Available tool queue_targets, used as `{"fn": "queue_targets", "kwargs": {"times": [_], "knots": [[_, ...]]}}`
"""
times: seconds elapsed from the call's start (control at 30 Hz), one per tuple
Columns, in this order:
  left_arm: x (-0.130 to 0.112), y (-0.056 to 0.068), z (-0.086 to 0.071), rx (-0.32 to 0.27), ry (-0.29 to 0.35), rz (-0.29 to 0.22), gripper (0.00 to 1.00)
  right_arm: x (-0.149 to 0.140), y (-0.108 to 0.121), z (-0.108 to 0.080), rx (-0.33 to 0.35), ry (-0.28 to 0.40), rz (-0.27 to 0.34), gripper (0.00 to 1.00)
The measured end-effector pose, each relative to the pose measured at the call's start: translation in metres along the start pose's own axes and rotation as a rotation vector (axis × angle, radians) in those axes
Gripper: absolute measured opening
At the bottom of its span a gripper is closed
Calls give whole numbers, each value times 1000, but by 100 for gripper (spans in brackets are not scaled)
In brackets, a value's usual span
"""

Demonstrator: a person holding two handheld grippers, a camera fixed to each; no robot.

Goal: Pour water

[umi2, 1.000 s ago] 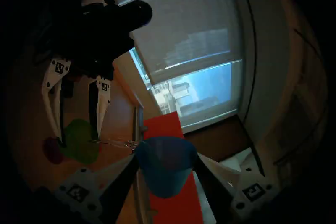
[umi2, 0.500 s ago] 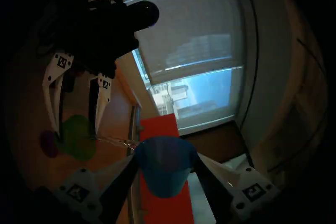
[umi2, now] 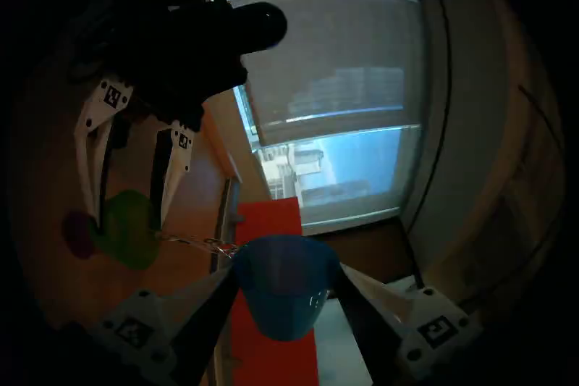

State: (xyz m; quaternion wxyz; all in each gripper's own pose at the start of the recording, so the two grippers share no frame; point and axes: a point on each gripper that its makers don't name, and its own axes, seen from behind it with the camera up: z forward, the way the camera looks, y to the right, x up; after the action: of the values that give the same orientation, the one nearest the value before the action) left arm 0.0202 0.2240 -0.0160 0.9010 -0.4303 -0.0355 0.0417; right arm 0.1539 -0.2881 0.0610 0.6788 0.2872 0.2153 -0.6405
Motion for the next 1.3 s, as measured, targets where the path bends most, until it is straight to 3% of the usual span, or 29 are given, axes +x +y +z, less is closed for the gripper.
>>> {"fn": "queue_targets", "kwargs": {"times": [0.57,1.3], "knots": [[0,-1,-2,-1,5,-2,88,5,10,7,-18,1,-89,90],[0,-1,-1,-2,9,-6,88,13,17,2,-51,0,-204,90]]}}
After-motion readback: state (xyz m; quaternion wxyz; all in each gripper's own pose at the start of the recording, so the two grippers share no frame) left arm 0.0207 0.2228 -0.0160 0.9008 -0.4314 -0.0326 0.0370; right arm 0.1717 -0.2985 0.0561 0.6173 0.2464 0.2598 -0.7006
